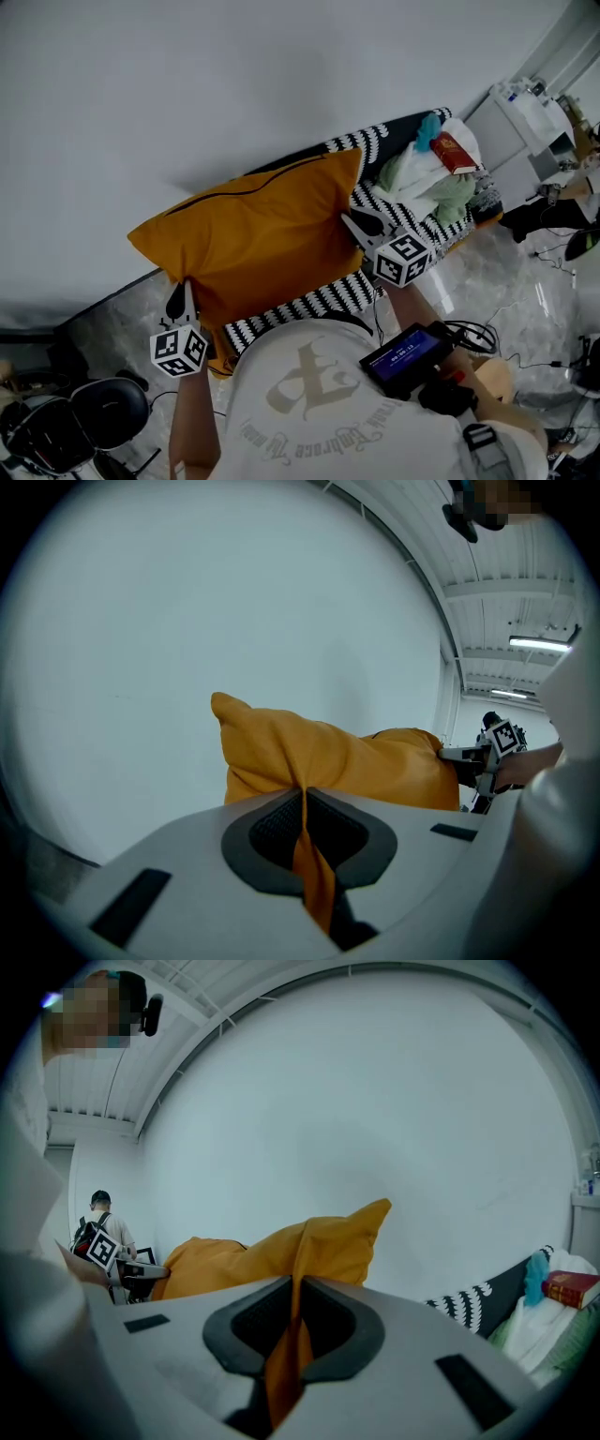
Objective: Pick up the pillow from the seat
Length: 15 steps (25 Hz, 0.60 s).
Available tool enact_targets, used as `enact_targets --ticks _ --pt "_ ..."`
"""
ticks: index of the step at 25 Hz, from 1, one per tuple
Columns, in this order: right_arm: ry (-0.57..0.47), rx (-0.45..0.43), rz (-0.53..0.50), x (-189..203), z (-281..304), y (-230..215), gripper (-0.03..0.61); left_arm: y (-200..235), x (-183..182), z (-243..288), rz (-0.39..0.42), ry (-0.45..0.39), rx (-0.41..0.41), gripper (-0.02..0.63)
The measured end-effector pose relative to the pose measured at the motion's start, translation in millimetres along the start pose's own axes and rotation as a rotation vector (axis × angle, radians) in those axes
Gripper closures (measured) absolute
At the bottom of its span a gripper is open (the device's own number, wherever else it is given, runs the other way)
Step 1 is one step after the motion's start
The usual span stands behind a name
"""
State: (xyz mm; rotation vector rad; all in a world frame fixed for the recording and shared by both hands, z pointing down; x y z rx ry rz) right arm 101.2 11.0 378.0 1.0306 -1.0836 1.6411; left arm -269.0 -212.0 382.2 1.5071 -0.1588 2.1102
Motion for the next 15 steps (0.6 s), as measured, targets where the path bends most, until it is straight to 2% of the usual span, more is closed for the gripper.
enact_targets --ticks 15 --pt "-0.008 0.015 0.004 0 9 -3 0.535 4 -5 12 -0.005 -0.013 -0.008 0.592"
Point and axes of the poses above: the fingertips, and each gripper's own axes: z forward along the fingers, y to its left, x out of its underside, the point moved 7 cm from there along -z, backward along the fingers, and after that the axes turned 6 degrees about x, right-handed, at the moved point
